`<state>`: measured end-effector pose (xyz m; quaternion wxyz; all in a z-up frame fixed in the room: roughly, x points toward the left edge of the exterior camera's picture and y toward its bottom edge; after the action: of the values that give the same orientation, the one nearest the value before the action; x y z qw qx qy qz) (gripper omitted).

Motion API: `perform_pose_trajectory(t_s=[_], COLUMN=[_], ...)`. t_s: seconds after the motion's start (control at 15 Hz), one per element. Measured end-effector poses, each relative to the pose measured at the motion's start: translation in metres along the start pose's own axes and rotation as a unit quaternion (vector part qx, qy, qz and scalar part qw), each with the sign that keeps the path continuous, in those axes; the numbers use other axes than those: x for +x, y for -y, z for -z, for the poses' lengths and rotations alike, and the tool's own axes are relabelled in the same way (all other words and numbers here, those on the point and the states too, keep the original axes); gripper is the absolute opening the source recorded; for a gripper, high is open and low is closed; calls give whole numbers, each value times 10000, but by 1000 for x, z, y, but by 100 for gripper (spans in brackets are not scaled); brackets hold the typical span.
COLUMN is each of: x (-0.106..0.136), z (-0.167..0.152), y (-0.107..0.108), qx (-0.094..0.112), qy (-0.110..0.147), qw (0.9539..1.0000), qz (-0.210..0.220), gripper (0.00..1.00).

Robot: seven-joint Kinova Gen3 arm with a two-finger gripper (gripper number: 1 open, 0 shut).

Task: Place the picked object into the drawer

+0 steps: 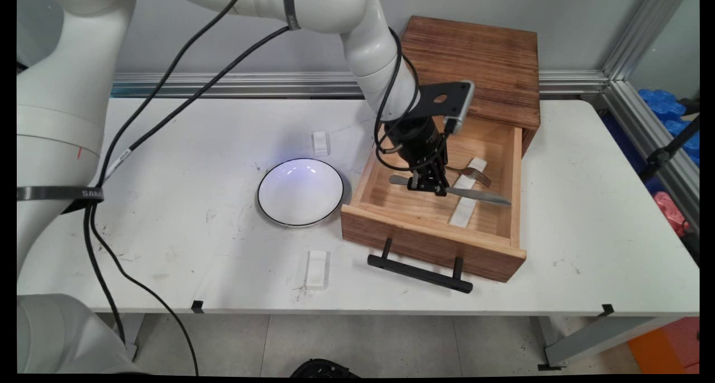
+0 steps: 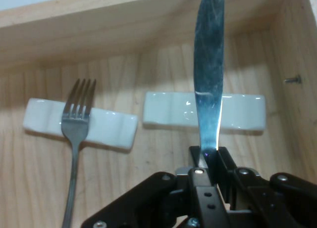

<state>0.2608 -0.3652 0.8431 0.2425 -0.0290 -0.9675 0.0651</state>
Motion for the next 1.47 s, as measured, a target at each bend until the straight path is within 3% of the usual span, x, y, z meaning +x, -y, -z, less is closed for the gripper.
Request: perform_pose_trajectory(t_s=[1.47], x=[-20], z=[-41], y=[3], qx=[-38], qy=[162], qw=[9998], qz=[113], gripper=[0])
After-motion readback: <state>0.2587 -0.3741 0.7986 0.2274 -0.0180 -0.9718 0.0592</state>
